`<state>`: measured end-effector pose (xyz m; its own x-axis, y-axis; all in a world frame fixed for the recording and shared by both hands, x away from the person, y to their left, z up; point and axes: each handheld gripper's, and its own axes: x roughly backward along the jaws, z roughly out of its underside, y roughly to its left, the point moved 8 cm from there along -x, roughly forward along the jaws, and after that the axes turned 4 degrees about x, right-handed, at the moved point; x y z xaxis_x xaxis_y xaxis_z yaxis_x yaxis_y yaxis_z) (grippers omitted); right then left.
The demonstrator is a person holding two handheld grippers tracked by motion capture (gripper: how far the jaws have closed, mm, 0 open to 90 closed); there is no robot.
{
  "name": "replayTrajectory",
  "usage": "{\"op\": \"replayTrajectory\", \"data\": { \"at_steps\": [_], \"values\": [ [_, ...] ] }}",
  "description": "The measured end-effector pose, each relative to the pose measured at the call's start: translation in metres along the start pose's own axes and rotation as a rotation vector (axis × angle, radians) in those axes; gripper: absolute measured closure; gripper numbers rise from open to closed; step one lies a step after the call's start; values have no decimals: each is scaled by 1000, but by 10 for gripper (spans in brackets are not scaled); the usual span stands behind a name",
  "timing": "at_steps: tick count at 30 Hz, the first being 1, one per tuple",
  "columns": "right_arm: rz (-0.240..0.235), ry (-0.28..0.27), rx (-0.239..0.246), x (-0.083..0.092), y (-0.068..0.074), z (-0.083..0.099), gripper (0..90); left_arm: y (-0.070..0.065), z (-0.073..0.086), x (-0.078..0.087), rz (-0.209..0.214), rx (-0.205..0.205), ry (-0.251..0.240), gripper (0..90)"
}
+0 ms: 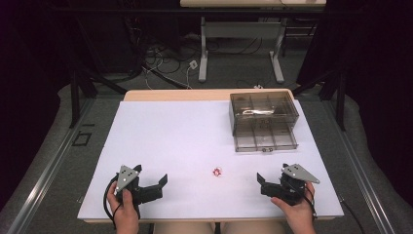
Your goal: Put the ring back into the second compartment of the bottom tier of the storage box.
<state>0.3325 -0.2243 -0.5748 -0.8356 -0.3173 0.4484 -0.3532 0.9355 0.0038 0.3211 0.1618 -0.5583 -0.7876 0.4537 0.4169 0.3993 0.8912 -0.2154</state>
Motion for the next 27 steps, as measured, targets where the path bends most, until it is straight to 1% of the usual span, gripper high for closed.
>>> {"op": "replayTrajectory", "data": {
  "at_steps": [1, 3, 4, 5, 7, 9, 10, 12, 13, 14, 15, 17, 19, 22, 23, 25, 26, 27],
  "values": [
    [-5, -7, 4, -1, 2, 0, 0, 0, 1, -1, 0, 4, 2, 3],
    [-13, -3, 11, -1, 6, -1, 0, 0, 2, -2, 22, 19, 11, 3],
    [-23, -3, 11, -1, 8, -1, 0, 0, 3, -2, 24, 23, 16, 4],
    [-24, -10, 19, -2, 9, -2, 0, 0, 4, -2, 27, 24, 27, 4],
    [-33, -7, 17, -2, 13, -4, 0, 0, 4, -3, 26, 12, 40, 4],
    [-45, 0, 15, -3, 16, -5, 0, 0, 4, -3, 20, 0, 41, 4],
    [-49, 9, 21, -4, 17, -5, 0, 0, 5, -3, 17, -2, 42, 4],
    [-60, 17, 23, -6, 21, -6, 0, 2, 6, -3, -5, -14, 45, 4],
    [-60, 17, 23, -6, 21, -6, 0, 2, 6, -3, -5, -14, 45, 4],
    [-67, 30, 37, -7, 25, -8, 0, 1, 6, -3, 7, -6, 42, 4],
    [-72, 21, 40, -8, 27, -9, 2, 1, 6, -4, 9, -2, 36, 4],
    [-82, 29, 47, -10, 31, -11, 14, 1, 6, -5, 3, -4, 30, 4],
    [-89, 26, 58, -12, 35, -14, 28, 0, 6, -5, 9, 1, 27, 4],
    [-108, 38, 71, -15, 42, -17, 47, 0, 6, -5, 18, 2, 28, 4],
    [-110, 41, 85, -16, 44, -18, 54, -1, 6, -5, 21, 0, 28, 4],
    [-123, 45, 92, -18, 47, -20, 73, -1, 6, -5, 22, -2, 32, 4],
    [-132, 59, 98, -19, 50, -20, 74, -1, 6, -6, 24, 0, 32, 4],
    [-138, 53, 99, -21, 52, -22, 74, -1, 6, -6, 27, 1, 32, 4]
  ]
}}
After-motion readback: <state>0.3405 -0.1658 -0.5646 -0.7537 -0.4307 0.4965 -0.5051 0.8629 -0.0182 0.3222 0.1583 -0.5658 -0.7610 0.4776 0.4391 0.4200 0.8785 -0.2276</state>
